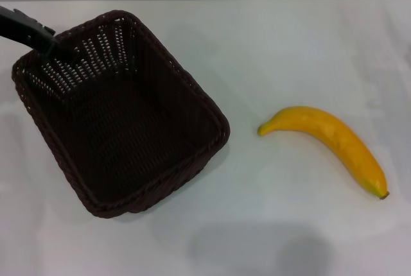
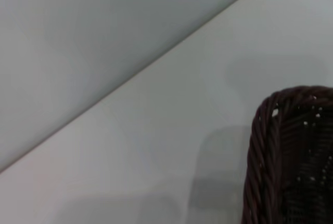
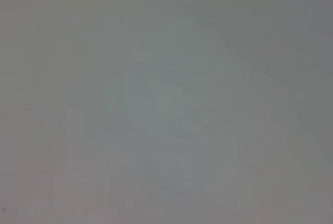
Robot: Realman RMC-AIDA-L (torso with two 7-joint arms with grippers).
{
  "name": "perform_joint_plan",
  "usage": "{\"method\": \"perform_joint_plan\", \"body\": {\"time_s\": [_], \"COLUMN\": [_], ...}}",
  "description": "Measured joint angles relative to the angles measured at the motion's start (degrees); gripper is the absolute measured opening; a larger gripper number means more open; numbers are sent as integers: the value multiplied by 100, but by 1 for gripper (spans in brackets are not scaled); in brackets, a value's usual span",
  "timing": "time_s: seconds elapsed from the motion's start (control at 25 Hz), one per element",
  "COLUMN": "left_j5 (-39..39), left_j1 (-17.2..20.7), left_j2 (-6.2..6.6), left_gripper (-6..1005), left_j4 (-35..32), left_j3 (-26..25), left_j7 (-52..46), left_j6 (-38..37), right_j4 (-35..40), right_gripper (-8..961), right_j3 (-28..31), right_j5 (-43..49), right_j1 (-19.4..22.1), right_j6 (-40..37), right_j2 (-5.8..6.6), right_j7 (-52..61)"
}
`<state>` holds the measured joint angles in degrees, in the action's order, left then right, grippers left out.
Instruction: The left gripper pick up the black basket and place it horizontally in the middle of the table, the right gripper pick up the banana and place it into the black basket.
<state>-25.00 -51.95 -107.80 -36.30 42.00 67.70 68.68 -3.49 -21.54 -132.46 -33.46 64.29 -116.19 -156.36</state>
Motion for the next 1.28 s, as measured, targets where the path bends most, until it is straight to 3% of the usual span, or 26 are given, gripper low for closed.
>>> {"method": "perform_joint_plan", "body": {"time_s": [0.32, 0.76, 1.0, 1.28], "left_j5": [-455, -682, -1172, -1875], "left_j1": [137, 299, 412, 738], "left_j2": [-39, -17, 159, 357], "left_gripper": [761, 392, 303, 292], "left_j4": [201, 309, 304, 267], "left_j3": [-15, -47, -161, -646], "left_j7": [377, 462, 333, 329], "left_j6": [-210, -462, 33, 628], "right_j4": [0, 6, -2, -27], "right_gripper": [869, 870, 869, 870], "right_j3": [1, 1, 1, -50], "right_j5": [1, 6, 44, 47], "right_j1": [-15, -12, 54, 122], "right_j6": [0, -2, 90, 227], "right_j2": [0, 0, 0, 0], "right_j7": [0, 4, 8, 46]}}
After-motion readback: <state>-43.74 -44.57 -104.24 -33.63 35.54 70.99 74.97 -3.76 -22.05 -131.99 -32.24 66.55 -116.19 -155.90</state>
